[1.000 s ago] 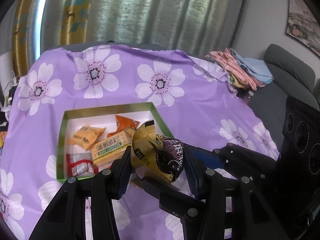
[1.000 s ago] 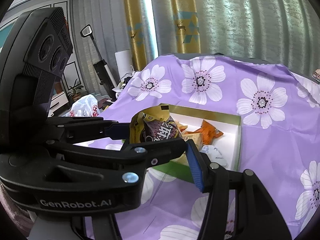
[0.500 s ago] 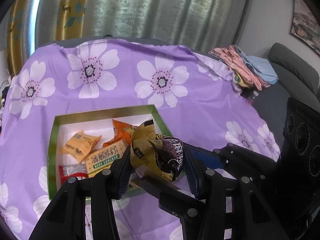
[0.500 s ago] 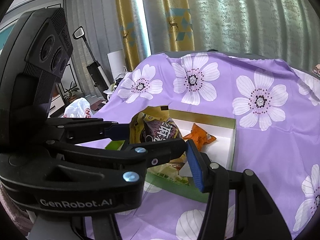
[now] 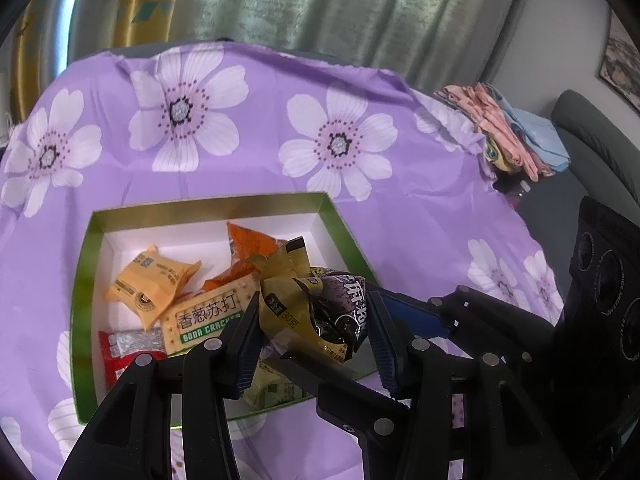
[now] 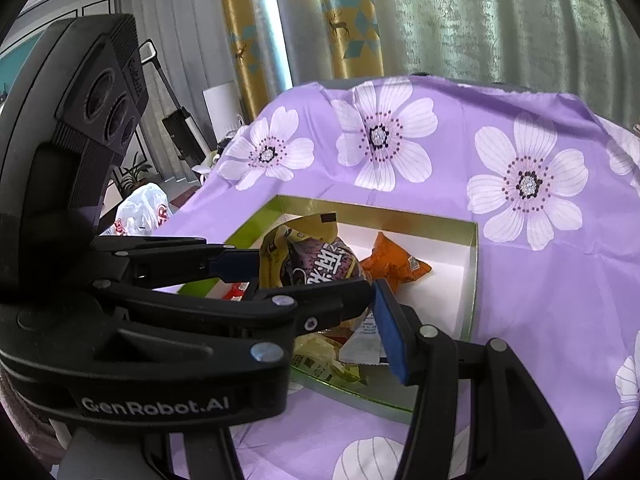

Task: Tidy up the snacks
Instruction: 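Lower the snack into the green box and open the right gripper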

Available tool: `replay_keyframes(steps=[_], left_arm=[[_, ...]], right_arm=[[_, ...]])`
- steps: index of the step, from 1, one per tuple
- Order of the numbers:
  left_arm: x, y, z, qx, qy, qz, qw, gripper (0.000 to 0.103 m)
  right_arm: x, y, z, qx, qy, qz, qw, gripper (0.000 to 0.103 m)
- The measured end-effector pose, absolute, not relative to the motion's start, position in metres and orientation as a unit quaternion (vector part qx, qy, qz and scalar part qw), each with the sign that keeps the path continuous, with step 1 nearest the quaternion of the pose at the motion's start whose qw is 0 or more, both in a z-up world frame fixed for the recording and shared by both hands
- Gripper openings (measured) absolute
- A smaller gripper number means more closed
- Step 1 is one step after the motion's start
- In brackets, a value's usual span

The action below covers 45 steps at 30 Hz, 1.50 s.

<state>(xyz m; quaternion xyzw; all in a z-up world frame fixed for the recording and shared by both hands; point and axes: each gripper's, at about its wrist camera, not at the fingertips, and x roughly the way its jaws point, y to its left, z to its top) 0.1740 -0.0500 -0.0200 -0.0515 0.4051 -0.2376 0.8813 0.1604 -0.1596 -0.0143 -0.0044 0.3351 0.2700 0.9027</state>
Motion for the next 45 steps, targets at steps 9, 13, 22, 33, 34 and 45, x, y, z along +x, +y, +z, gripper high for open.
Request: replay_keyframes(steps=[9, 13, 22, 33, 34, 45], left_arm=[[0.189, -0.047, -0.039, -0.057, 0.425, -0.233, 0.873, 0.049], [0.194, -0.046, -0.045, -0.058, 0.432, -0.231, 0.87, 0.049], [0.203, -0.044, -0.059, -0.058, 0.451, -0.222, 0.862, 0.049], [0.207, -0.041, -0.064, -0.066, 0.465, -0.216, 0.856, 0.049], [0.207, -0.041, -0.064, -0.067, 0.465, -0.214, 0.856, 0.049], [0.204, -0.024, -0.054, -0.066, 0.464, -0.168, 0.867, 0.08]], right_arm=[[0.174, -0.156, -0.032, -0.008, 0.357, 0.267, 0.895, 0.055], [0.179, -0.153, -0.038, -0.012, 0.365, 0.266, 0.892, 0.055], [0.187, -0.147, -0.049, -0.015, 0.386, 0.265, 0.884, 0.055], [0.192, -0.145, -0.054, -0.012, 0.409, 0.262, 0.874, 0.057], [0.193, -0.145, -0.054, -0.01, 0.41, 0.261, 0.874, 0.057], [0.188, -0.149, -0.046, -0.011, 0.406, 0.238, 0.882, 0.082]])
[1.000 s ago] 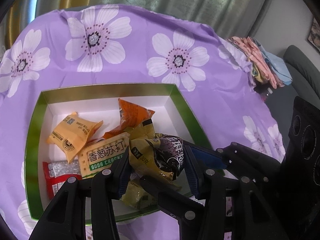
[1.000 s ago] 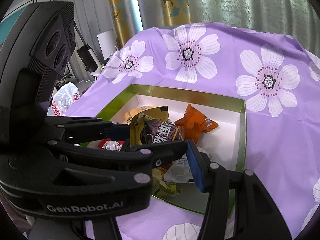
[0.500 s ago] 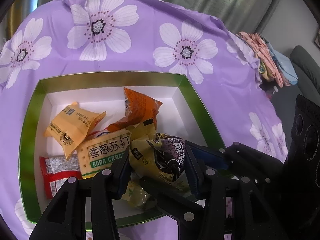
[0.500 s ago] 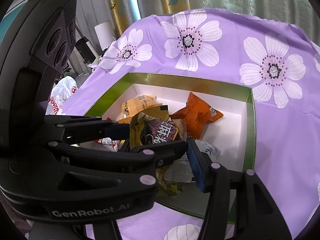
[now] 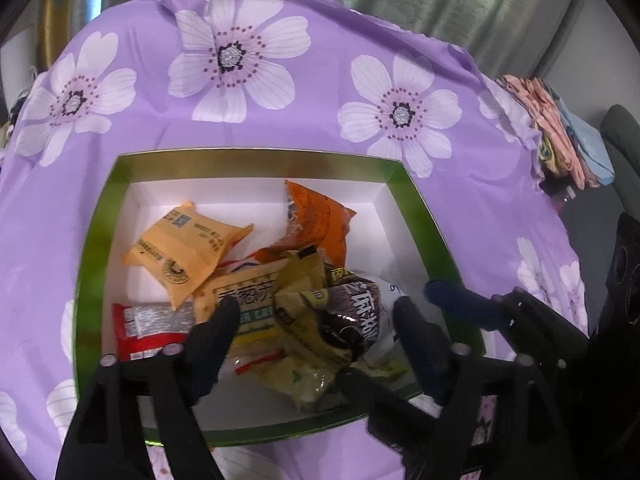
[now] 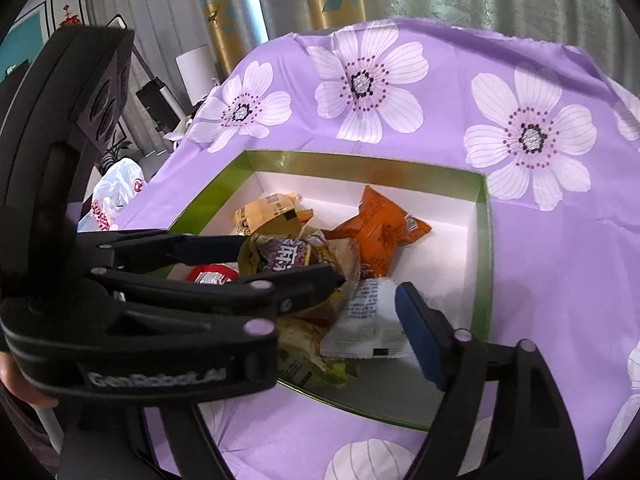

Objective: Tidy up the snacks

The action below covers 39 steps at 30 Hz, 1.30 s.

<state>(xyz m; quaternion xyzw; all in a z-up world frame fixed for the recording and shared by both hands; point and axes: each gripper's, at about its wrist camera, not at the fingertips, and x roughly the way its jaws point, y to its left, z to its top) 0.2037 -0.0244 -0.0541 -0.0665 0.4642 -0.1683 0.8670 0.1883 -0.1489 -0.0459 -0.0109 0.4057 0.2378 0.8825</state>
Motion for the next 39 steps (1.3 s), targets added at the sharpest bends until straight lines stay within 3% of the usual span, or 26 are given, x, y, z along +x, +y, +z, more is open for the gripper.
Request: replay_keyframes(steps=[4, 7, 12, 17, 21, 39], left_arm=[[0.199, -0.018, -0.046, -0.058, 0.461, -0.153, 0.872, 0.081], [0.191, -0.015, -0.037, -0.04, 0.454, -0.136, 0.88, 0.09], [0.171, -0.003, -0.013, -0.023, 0.436, -0.11, 0.893, 0.091], [0.148, 0.008, 0.007, -0.014, 0.419, -0.085, 0.904, 0.091], [0.13, 0.012, 0.023, -0.008, 0.402, -0.065, 0.913, 0.101], [0.079, 0.02, 0.055, 0.012, 0.382, -0.008, 0.924, 0.101]], right_arm=[[0.186, -0.151, -0.041, -0.01, 0.404, 0.23, 0.885, 0.086], [0.183, -0.153, -0.037, -0.011, 0.405, 0.219, 0.888, 0.093], [0.17, -0.162, -0.023, -0.003, 0.394, 0.197, 0.898, 0.103], [0.154, -0.169, -0.006, -0.007, 0.389, 0.186, 0.902, 0.103], [0.136, -0.172, 0.013, -0.015, 0.375, 0.179, 0.909, 0.103], [0.075, -0.17, 0.092, -0.044, 0.323, 0.159, 0.932, 0.103]])
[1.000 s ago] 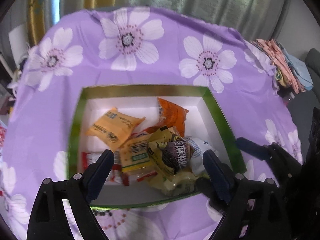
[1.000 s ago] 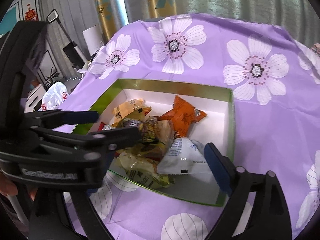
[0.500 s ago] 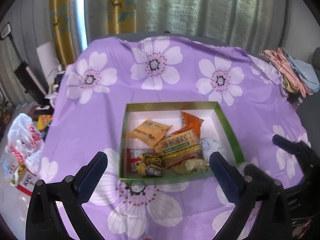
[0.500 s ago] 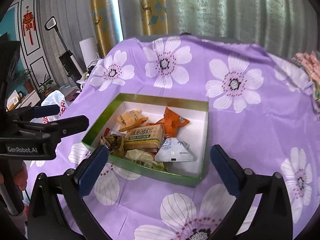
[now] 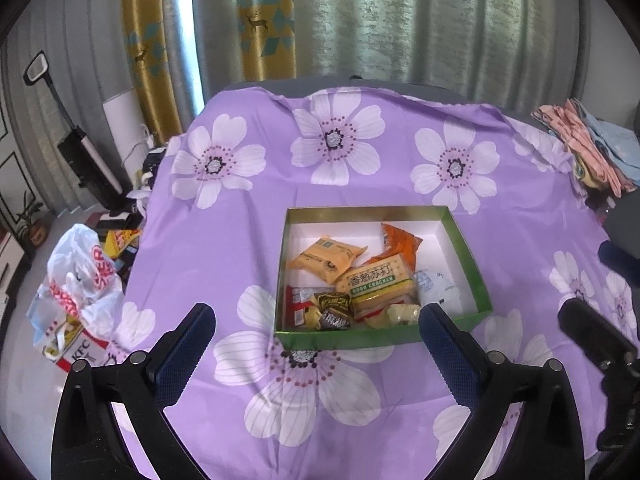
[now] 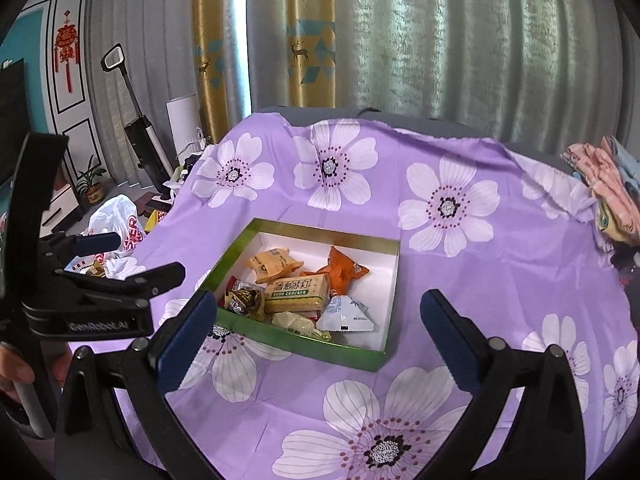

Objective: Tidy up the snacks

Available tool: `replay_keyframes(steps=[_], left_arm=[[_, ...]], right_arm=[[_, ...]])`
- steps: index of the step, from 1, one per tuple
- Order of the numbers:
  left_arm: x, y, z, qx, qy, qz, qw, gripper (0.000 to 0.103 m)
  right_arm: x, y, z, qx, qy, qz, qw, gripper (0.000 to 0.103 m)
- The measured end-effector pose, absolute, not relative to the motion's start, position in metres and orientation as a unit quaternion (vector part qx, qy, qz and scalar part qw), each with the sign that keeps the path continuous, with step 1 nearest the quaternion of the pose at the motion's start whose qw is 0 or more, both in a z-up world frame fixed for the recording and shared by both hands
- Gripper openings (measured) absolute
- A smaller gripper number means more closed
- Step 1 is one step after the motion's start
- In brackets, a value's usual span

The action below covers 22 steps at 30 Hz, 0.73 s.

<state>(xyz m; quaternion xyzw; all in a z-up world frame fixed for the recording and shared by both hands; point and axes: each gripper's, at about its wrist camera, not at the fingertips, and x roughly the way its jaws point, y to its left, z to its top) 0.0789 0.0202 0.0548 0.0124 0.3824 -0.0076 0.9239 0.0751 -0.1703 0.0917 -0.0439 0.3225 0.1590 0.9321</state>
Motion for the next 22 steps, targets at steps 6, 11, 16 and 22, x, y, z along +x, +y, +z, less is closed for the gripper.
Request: replay_keyframes(steps=[6, 11, 16, 22], left_arm=[[0.07, 0.021, 0.06, 0.015, 0.378, -0.009, 0.926, 0.101], [0.066, 0.022, 0.067, 0.017, 0.371, -0.01, 0.929, 0.101], [0.066, 0.023, 0.069, 0.017, 0.365, -0.012, 0.931, 0.101], [0.066, 0.019, 0.071, 0.015, 0.365, -0.021, 0.931, 0.101]], right_arm=[[0.063, -0.166, 0.102, -0.051, 0.316, 0.158, 0.934, 0.103], [0.059, -0.162, 0.107, -0.055, 0.312, 0.16, 0.935, 0.103], [0.059, -0.158, 0.109, -0.056, 0.31, 0.161, 0.935, 0.103], [0.059, -0.154, 0.11, -0.056, 0.309, 0.163, 0.935, 0.103]])
